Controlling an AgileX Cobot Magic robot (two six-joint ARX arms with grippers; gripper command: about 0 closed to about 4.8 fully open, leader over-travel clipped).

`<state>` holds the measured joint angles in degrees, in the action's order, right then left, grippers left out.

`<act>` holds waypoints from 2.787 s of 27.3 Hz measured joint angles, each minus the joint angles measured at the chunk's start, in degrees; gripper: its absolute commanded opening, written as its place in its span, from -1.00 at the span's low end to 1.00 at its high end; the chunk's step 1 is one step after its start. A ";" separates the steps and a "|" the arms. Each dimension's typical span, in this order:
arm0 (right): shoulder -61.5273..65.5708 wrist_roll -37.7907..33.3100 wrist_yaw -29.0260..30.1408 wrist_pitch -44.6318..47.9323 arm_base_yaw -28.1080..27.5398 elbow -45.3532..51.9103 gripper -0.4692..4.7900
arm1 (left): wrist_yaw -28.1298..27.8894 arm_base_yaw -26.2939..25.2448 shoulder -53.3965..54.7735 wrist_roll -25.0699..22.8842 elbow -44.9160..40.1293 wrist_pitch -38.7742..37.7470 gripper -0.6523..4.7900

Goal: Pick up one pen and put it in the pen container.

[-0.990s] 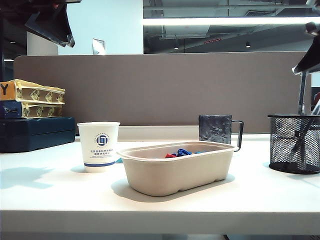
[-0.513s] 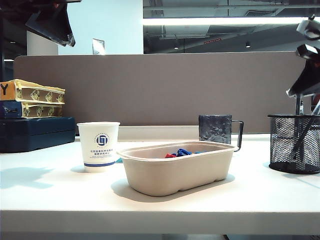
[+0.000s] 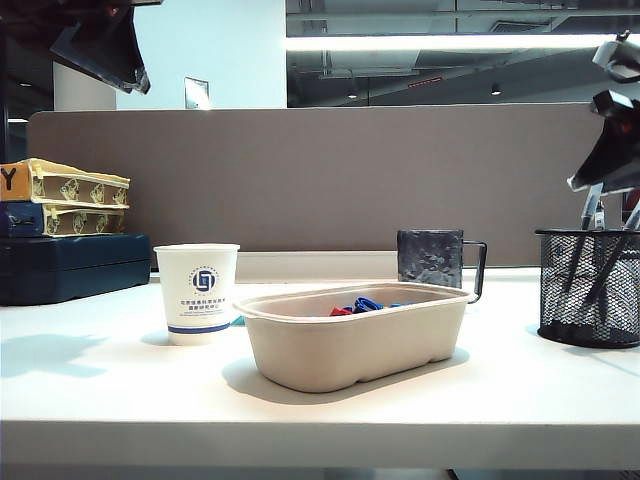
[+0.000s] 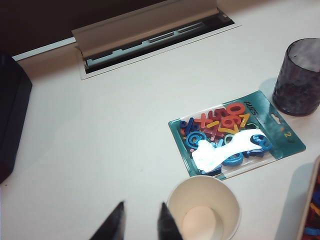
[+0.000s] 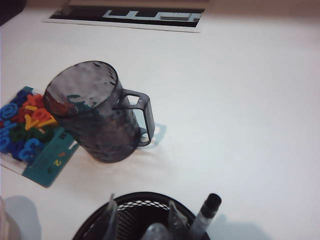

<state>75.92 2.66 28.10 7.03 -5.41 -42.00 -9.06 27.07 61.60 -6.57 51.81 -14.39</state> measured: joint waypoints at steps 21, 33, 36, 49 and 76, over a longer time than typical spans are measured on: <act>-14.53 -2.60 0.11 -0.55 0.00 -0.02 -0.39 | -0.59 -0.02 -5.66 -0.24 -5.92 0.17 -0.47; -21.97 -2.58 -0.04 -9.09 0.04 0.02 -0.42 | -0.59 -0.02 -16.35 -0.24 -12.00 -0.13 -0.47; -24.59 -2.34 -0.28 -12.17 0.61 0.22 -0.42 | -0.59 -0.02 -17.27 -0.22 -12.00 -1.33 -0.47; -37.46 0.90 -4.13 -21.55 4.28 0.26 -0.42 | -0.57 0.00 -21.84 0.13 -15.34 -3.26 -0.47; -65.13 0.63 -7.54 -33.05 4.98 7.89 -0.43 | 0.04 0.04 -35.47 2.56 -21.00 -4.39 -0.47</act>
<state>10.79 3.29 20.56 -26.02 -0.43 -34.11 -9.02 27.11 26.13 -4.01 30.81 -18.79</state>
